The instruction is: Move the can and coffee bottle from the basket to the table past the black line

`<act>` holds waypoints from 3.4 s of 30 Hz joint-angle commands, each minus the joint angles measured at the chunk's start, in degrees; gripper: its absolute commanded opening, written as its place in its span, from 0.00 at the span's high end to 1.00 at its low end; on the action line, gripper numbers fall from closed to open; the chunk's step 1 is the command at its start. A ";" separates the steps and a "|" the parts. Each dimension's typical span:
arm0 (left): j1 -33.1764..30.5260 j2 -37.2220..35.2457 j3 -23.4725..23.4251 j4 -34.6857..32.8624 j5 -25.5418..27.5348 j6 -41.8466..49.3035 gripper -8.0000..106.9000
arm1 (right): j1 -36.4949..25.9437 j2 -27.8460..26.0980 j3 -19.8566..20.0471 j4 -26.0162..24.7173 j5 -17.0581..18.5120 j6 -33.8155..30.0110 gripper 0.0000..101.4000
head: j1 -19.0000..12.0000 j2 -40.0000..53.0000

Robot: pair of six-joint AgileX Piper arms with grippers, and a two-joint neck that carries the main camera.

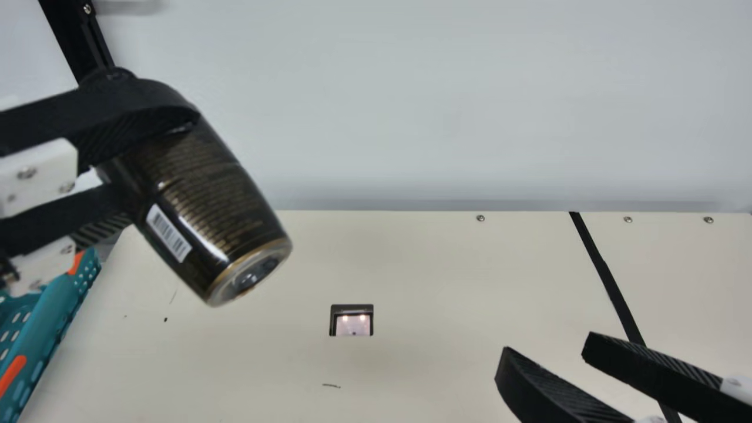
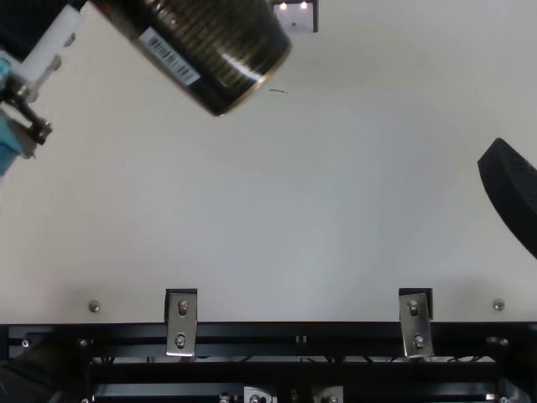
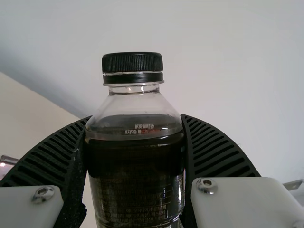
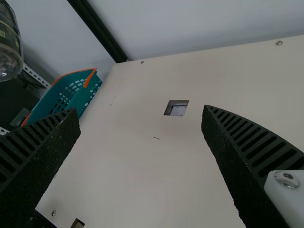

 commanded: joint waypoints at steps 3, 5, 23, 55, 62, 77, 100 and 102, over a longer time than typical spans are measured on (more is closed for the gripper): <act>-3.93 1.24 -1.48 3.49 -2.34 -0.93 0.84 | 0.00 0.00 0.00 0.00 0.00 0.00 0.00 | -1.78 -0.58; -5.70 1.84 -2.34 5.31 -2.93 -1.61 0.84 | 0.00 0.00 0.00 0.00 0.00 0.00 0.00 | -1.78 -0.58; -17.96 5.27 -12.21 17.88 0.45 -14.25 0.84 | 0.00 0.00 0.00 0.00 0.00 0.00 0.00 | -1.78 -0.58; -19.79 6.61 -13.58 11.13 0.81 -15.38 0.84 | 0.00 0.00 0.00 0.00 0.00 0.00 0.00 | -1.78 -0.58; -21.30 9.08 -14.06 4.20 -1.76 -14.80 0.84 | 0.00 0.00 0.00 0.00 0.00 0.00 0.00 | -1.78 -0.58; -21.51 9.36 -14.00 3.72 -2.18 -14.49 0.84 | 0.00 0.00 0.00 0.00 0.00 0.00 0.00 | -1.78 -0.58; -8.92 10.68 -17.08 -26.40 14.79 6.31 0.84 | 0.00 0.00 0.00 0.00 0.00 0.00 0.00 | -1.78 -0.58; -8.27 10.96 -16.87 -28.31 15.76 6.45 0.84 | 0.00 0.00 0.00 0.00 0.00 0.00 0.00 | -1.78 -0.58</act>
